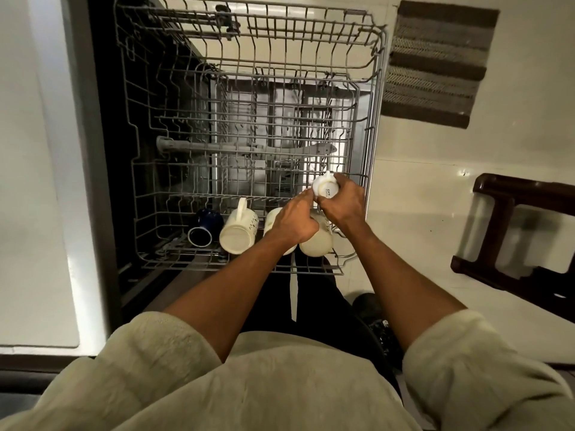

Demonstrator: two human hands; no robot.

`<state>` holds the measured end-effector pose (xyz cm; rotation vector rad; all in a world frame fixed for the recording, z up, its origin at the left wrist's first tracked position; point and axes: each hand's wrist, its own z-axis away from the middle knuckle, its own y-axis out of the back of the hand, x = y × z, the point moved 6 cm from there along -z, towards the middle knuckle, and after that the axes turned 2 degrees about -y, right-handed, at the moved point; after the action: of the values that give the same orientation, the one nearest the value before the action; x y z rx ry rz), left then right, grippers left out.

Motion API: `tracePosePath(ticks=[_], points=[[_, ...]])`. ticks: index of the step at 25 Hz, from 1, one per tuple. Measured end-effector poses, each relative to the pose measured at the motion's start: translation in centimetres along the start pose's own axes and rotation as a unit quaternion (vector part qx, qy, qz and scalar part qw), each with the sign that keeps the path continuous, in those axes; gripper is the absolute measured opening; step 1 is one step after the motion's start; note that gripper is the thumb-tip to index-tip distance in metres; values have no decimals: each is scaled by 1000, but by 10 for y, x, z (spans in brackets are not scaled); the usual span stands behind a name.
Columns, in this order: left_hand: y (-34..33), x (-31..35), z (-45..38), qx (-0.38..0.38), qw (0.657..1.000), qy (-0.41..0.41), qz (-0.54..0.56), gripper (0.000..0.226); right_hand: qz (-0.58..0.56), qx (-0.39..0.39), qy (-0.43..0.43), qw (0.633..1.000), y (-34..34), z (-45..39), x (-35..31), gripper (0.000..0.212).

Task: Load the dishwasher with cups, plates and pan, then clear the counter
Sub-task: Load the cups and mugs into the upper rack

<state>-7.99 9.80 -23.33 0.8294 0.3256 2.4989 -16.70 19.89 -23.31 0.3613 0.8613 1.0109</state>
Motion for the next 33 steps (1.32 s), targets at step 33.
tracePosePath(ticks=[33], points=[[25, 16, 27, 67, 994, -46, -68, 89, 151, -40, 73, 985, 4, 38, -21, 71]])
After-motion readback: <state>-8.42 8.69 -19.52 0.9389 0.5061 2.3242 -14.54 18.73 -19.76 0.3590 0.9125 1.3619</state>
